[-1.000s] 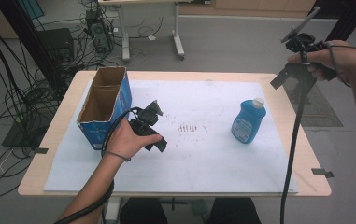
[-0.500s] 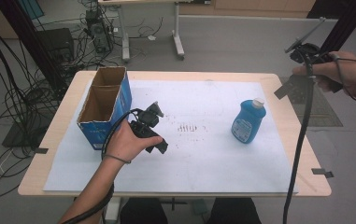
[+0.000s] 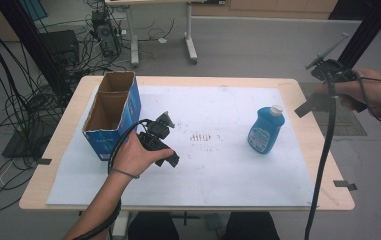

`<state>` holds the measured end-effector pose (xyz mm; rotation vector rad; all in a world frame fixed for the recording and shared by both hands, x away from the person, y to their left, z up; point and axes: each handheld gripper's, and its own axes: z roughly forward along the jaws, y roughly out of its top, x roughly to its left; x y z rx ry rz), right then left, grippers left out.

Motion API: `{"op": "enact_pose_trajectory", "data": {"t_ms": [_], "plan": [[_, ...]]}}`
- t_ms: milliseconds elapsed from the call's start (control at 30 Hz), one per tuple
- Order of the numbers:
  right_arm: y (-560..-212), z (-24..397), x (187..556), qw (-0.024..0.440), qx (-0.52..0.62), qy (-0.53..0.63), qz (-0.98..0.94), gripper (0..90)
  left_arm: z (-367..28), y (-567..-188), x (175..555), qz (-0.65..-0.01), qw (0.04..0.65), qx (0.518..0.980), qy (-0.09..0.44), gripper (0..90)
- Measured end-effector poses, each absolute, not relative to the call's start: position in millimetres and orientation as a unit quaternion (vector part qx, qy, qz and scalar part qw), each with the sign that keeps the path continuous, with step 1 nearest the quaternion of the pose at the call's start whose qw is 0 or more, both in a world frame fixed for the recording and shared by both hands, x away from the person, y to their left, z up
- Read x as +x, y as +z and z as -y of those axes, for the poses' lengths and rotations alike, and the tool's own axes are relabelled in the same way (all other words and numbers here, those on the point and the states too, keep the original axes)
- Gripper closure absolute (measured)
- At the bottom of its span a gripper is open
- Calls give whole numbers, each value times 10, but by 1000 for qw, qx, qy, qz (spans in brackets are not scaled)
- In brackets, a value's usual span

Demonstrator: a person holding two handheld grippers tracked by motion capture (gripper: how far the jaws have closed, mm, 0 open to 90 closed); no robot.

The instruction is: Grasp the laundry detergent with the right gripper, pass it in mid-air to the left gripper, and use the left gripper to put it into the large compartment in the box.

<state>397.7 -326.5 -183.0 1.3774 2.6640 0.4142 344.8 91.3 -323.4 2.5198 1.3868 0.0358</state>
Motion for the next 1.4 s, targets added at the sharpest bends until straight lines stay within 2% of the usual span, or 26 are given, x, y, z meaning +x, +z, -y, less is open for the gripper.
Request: {"op": "enact_pose_trajectory", "data": {"t_ms": [1400], "plan": [[-2514, 3377, 3743, 59, 446, 152, -880, 79, -952, -3260, 3413, -480, 146, 865, 6, 104]]}}
